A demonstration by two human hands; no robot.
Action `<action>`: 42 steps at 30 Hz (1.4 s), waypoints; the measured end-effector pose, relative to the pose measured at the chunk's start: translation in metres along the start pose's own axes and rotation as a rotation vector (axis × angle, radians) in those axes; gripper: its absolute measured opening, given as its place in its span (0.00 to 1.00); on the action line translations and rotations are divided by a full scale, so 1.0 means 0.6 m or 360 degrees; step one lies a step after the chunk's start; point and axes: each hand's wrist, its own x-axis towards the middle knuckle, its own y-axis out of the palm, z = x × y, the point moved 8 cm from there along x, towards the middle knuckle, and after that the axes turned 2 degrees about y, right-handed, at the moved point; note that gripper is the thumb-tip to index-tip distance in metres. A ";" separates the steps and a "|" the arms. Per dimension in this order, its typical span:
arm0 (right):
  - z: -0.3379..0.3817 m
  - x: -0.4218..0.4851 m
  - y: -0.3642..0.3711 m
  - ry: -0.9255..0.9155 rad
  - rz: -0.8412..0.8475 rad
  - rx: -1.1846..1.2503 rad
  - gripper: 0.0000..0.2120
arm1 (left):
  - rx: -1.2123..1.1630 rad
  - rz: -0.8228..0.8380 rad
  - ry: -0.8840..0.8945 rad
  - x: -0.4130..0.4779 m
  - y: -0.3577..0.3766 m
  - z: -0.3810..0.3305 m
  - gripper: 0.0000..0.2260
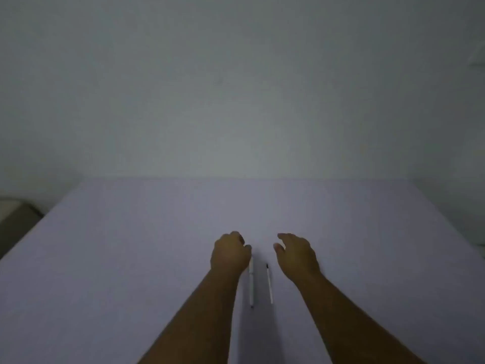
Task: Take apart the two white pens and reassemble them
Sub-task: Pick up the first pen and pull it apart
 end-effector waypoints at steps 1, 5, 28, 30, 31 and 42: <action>-0.007 0.003 0.010 0.0025 0.0000 -0.0015 0.20 | -0.0007 0.0069 -0.0053 0.001 0.022 0.012 0.14; -0.027 0.007 0.053 0.0066 0.0018 -0.0042 0.16 | -0.0144 0.0220 -0.0305 -0.005 0.102 0.064 0.14; -0.023 0.056 0.108 0.0668 0.0181 0.1000 0.14 | -0.0356 0.0217 -0.0021 -0.011 0.127 0.065 0.05; -0.044 0.075 0.090 0.0742 0.0102 0.1180 0.14 | -0.0350 0.0221 -0.0029 -0.012 0.127 0.075 0.07; -0.053 0.085 0.082 0.0707 0.0117 0.1123 0.14 | -0.0366 0.0201 -0.0051 -0.012 0.124 0.080 0.08; -0.096 0.039 0.113 0.0557 0.0216 0.0299 0.11 | -0.0478 0.0194 -0.0094 0.006 0.115 0.079 0.04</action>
